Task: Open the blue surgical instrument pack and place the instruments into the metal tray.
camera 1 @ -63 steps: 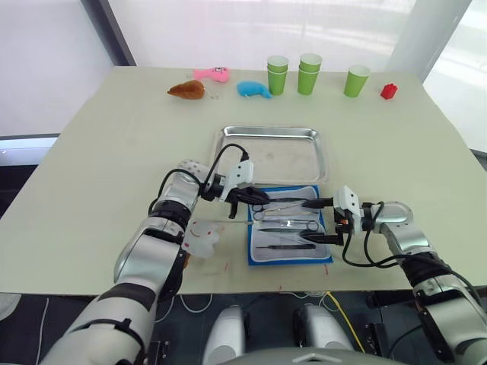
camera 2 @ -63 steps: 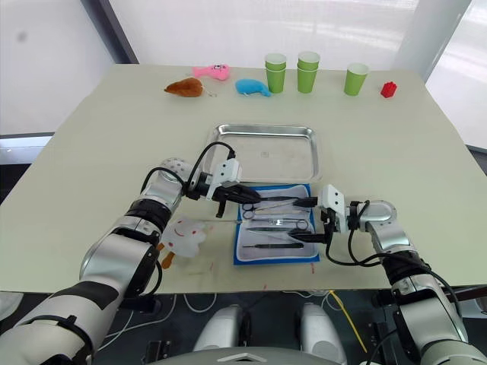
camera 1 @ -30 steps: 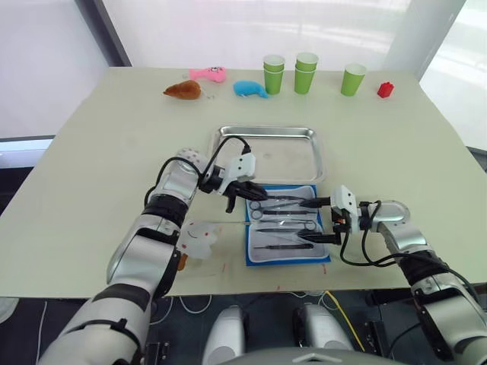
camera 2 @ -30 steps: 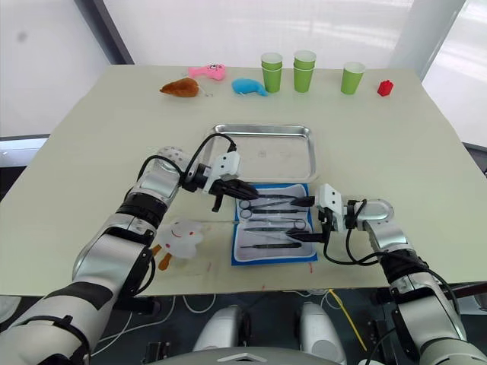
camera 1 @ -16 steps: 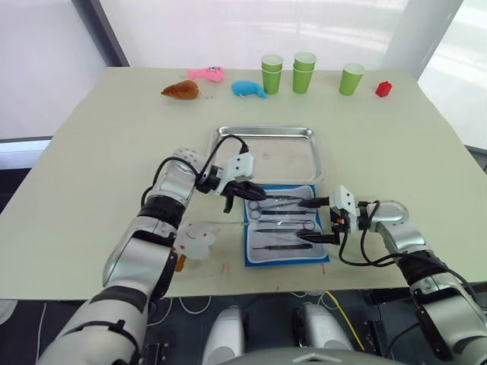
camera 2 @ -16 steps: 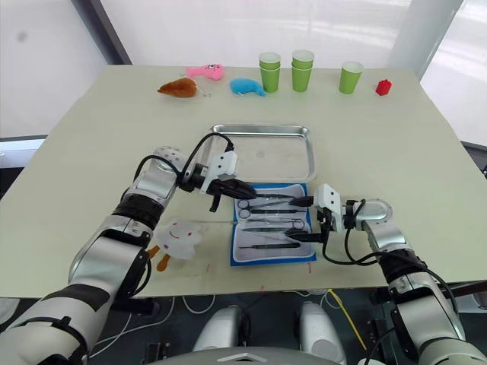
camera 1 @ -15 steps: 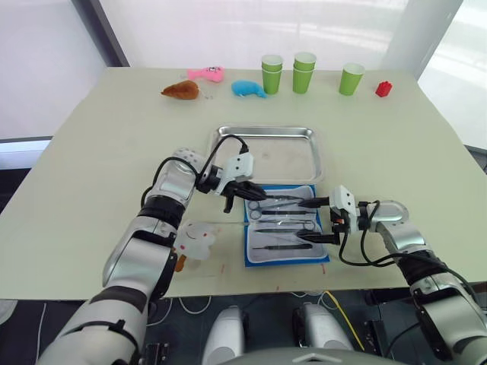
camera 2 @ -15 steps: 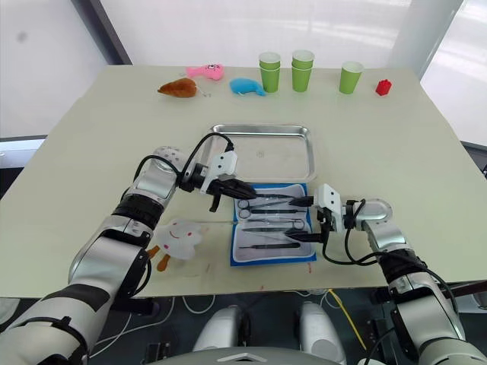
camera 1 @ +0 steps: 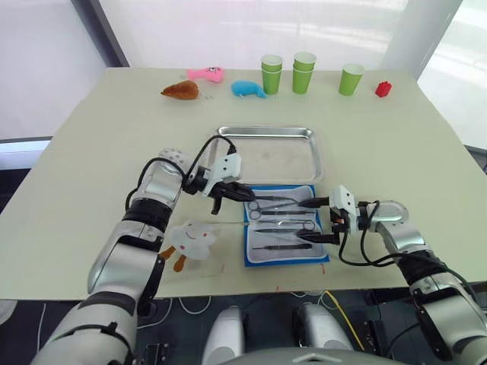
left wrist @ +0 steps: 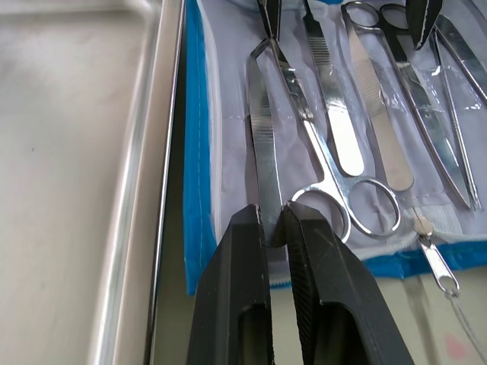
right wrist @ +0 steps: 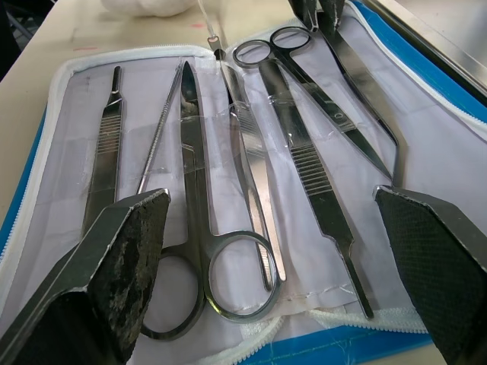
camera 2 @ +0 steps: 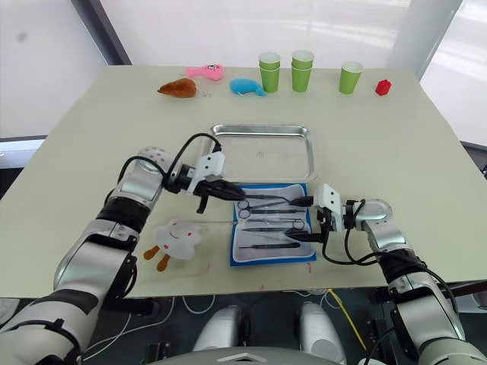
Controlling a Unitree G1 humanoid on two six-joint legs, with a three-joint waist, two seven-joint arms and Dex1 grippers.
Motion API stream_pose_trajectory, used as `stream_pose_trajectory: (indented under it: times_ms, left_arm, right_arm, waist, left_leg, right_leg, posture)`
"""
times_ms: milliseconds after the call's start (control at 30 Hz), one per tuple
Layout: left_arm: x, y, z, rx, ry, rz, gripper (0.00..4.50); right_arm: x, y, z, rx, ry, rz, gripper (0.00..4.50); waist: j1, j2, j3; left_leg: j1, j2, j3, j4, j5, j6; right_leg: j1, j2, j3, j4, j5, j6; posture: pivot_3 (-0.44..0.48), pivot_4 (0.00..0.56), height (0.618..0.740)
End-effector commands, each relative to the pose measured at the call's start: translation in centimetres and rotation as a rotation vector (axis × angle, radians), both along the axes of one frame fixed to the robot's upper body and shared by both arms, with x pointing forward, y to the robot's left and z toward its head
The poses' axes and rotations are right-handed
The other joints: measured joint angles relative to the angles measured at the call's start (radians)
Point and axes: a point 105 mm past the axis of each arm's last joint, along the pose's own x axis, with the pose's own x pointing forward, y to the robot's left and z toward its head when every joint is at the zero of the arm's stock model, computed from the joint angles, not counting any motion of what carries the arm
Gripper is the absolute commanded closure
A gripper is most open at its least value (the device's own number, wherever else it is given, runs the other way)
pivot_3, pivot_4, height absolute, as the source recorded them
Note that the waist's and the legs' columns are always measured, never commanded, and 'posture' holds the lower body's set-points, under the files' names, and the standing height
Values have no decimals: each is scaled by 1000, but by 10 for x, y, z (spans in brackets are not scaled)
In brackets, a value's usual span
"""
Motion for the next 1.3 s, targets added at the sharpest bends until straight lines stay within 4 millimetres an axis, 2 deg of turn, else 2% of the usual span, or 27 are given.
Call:
stream_pose_trajectory:
  times_ms: [33, 700, 1300]
  left_arm:
    - [4, 8, 16, -20, -53, 27, 4486]
    - [2, 23, 29, -19, -84, 68, 4486]
    - [-8, 51, 33, 9, -79, 120, 4486]
  right_arm:
    - [-18, -21, -59, -189, 193, -65, 0]
    - [-20, -20, -61, -182, 199, -70, 0]
    - [-22, -18, -63, -180, 205, -63, 0]
  waist:
    - [0, 0, 0]
    - [0, 0, 0]
    - [1, 0, 0]
  left_leg:
    - [0, 0, 0, 0, 0, 0]
    - [0, 1, 0, 0, 0, 0]
    - [0, 3, 0, 0, 0, 0]
  right_leg:
    - [0, 0, 0, 0, 0, 0]
    - [0, -1, 0, 0, 0, -1]
    - [0, -1, 0, 0, -2, -3]
  posture:
    - [0, 150, 740]
    - [0, 150, 740]
    - [0, 150, 740]
